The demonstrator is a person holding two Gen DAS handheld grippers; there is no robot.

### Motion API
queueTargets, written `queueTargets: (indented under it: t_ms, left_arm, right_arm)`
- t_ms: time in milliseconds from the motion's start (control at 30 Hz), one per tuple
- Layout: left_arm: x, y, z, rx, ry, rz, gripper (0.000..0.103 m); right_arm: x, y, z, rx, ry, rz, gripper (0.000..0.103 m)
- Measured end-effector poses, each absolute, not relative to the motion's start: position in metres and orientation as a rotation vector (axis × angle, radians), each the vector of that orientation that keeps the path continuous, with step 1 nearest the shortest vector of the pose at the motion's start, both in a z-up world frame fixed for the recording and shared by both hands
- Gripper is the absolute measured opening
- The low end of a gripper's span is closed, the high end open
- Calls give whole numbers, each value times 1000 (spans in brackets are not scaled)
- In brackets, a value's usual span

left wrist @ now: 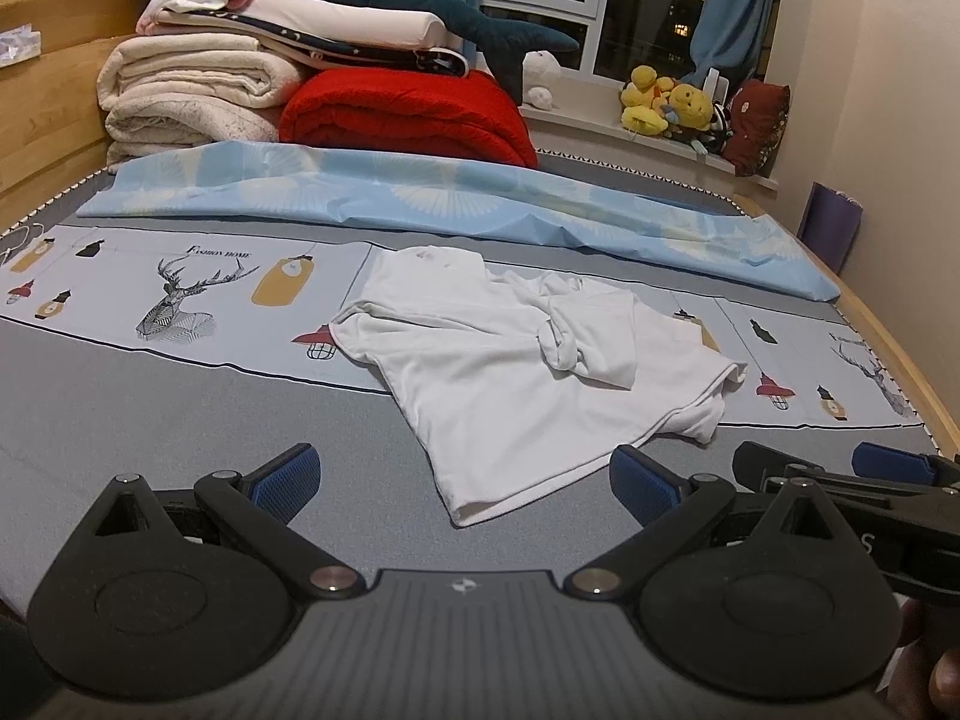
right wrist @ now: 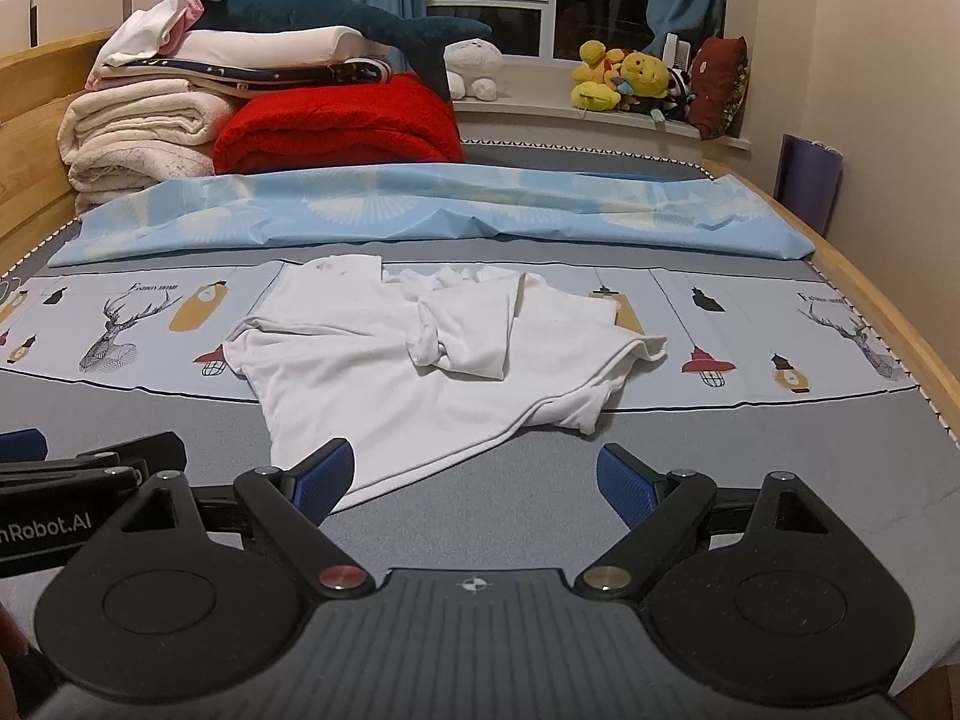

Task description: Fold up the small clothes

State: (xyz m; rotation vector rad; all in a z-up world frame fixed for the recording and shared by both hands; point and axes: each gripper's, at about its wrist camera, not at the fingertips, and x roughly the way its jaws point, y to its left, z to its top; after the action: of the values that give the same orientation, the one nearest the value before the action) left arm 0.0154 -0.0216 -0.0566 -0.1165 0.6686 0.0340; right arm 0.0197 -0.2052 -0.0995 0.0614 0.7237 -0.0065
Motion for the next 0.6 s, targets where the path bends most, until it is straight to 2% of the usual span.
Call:
queueTargets:
  t_ms: [600]
  left_arm:
    - [15, -22, -56, -115, 668, 35, 103]
  right_arm:
    - [22, -207, -102, 65, 731, -8, 88]
